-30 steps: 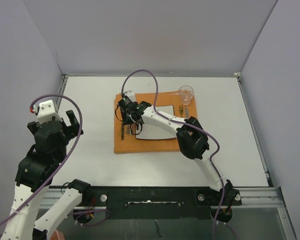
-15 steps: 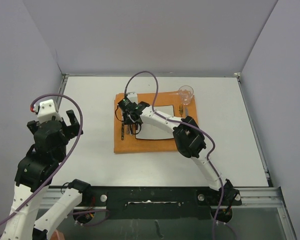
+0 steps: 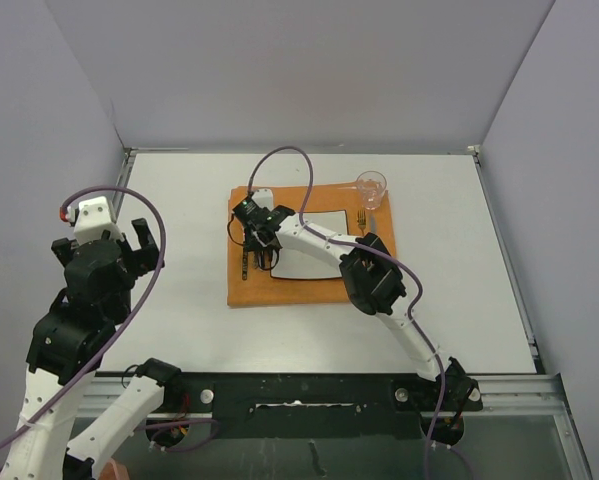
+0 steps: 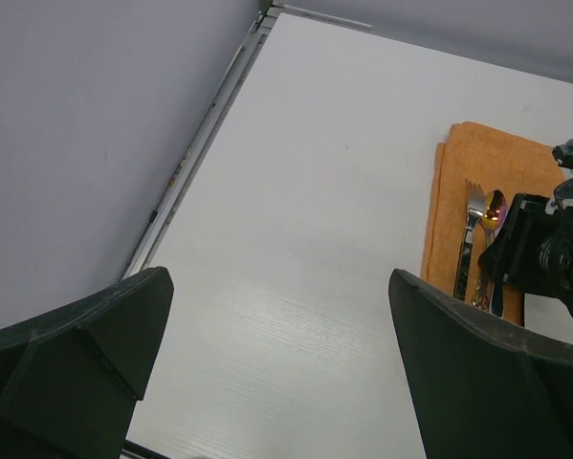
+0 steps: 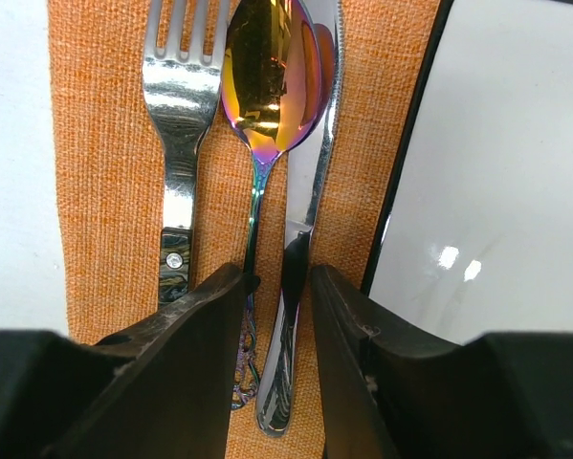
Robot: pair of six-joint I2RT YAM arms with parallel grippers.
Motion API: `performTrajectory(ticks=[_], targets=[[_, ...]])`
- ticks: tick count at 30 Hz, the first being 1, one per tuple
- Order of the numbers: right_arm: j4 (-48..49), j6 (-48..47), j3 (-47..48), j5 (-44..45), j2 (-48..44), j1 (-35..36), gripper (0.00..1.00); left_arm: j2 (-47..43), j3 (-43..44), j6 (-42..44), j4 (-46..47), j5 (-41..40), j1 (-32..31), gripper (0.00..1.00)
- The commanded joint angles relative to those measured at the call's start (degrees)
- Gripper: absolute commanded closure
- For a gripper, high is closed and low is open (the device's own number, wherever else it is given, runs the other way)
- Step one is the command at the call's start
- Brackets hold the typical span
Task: Set the dinner table for one person
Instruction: Pick up the knife with the napkin.
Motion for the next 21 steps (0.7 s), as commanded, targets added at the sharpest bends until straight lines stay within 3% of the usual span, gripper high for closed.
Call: performTrajectory(ticks=[1,21], targets=[[-0.7,1.8,-1.7,2.6,-0.2,-0.7,0.65,0.6,2.6,1.4,3.0,-1.6,-0.5,0.02],[3.1,1.6,-6.6,3.4,-5.3,-1.2,0.62,0.7,1.5,1.0,3.9,-1.3,-0.5,0.02]])
